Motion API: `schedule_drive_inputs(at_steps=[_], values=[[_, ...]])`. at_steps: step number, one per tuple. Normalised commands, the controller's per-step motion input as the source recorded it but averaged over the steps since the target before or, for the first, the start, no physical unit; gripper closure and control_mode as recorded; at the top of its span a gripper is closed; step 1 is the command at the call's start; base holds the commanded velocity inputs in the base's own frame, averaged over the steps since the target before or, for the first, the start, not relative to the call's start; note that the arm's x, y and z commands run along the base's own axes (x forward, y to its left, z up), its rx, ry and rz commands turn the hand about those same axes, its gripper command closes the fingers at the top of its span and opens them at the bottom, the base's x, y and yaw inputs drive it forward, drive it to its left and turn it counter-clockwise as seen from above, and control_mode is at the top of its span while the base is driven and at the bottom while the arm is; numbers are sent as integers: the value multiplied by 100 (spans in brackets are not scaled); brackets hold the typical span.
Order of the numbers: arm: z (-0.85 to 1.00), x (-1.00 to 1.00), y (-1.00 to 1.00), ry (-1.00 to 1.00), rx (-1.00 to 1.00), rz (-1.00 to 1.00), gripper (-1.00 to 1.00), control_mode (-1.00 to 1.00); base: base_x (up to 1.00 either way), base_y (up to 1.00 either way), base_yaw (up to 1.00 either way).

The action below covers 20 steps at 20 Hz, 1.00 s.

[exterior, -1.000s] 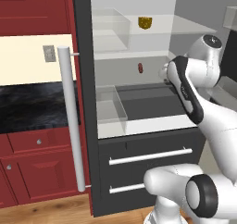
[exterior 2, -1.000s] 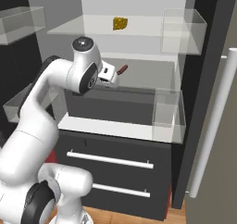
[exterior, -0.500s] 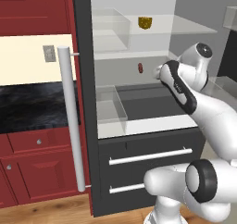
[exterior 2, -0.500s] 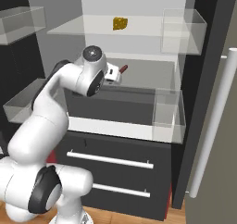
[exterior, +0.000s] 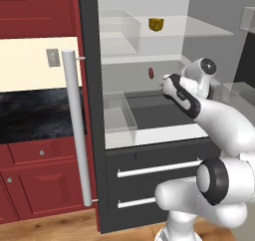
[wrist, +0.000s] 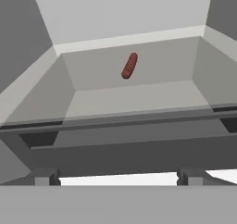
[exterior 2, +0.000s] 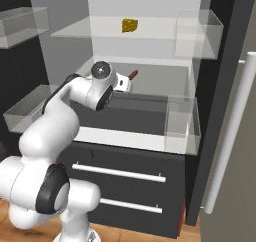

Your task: Retrieve the sausage and cheese from the fridge and place them on the cutting board on the counter.

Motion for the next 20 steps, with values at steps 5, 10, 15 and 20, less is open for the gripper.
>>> schedule_drive_inputs(at_steps=[5,10,15,20], values=[[5,48,0,0,0,-4,-100,-100,0,0,0],[2,50,0,5,0,-1,-100,-100,0,0,0],[0,47,0,10,0,0,-100,-100,0,0,0],[0,47,0,12,0,0,-100,-100,0,0,0]])
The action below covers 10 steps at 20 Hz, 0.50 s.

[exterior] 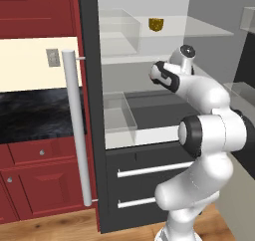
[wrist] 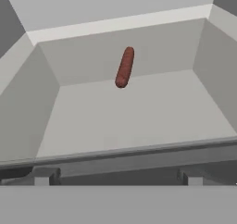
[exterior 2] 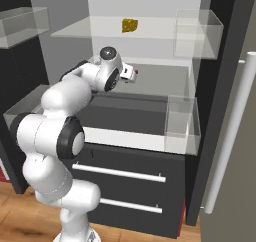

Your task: Retrieve the sausage and cheese from the fridge and place them on the cutting board on the counter.

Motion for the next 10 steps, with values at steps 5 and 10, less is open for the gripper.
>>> schedule_drive_inputs(at_steps=[5,10], values=[[-5,38,0,1,0,0,-100,-100,0,0,0],[-15,30,0,0,0,0,-100,-100,0,0,0]])
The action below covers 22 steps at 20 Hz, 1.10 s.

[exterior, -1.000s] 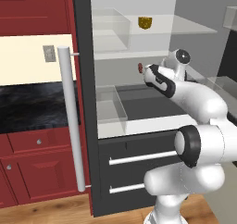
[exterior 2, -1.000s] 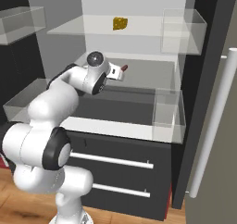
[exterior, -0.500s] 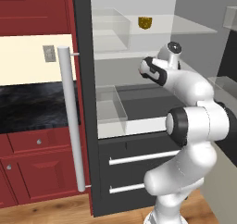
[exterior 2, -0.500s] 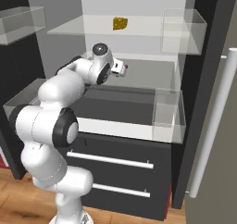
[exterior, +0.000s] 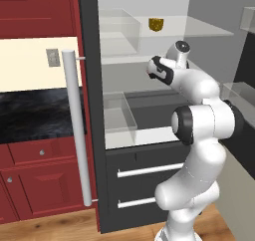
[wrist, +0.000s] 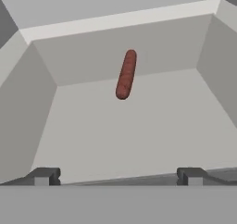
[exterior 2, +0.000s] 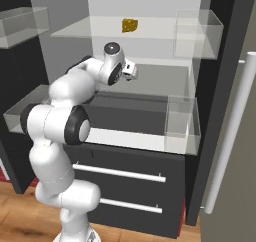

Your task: Retrieve the sausage and cheese from the fridge and place them on the cutting board on the counter.

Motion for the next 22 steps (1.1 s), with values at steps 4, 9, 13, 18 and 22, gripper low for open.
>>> schedule_drive_inputs(at_steps=[4,9,13,18,22], values=[[-16,20,0,0,0,0,-100,-100,0,0,0],[-16,25,0,-1,0,0,-100,-100,0,0,0],[-10,32,0,-2,0,0,-100,-100,0,0,0],[-4,38,0,0,0,-1,-100,-100,0,0,0],[-14,37,0,0,0,-3,-100,-100,0,0,0]])
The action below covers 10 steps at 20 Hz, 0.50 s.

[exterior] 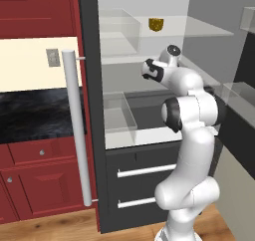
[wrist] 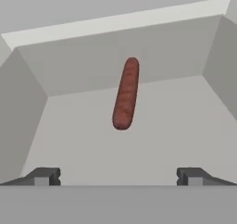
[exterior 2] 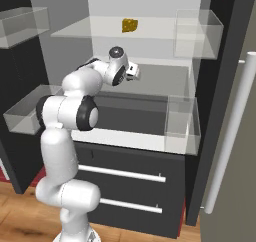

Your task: Retrieve the sausage and cheese from the fridge and place them on the cutting board on the counter.

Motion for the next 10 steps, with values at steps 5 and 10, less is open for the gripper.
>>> schedule_drive_inputs(at_steps=[5,10], values=[[-9,37,0,0,0,-3,-100,-100,0,0,0],[-10,39,0,0,0,-2,-100,-100,0,0,0]])
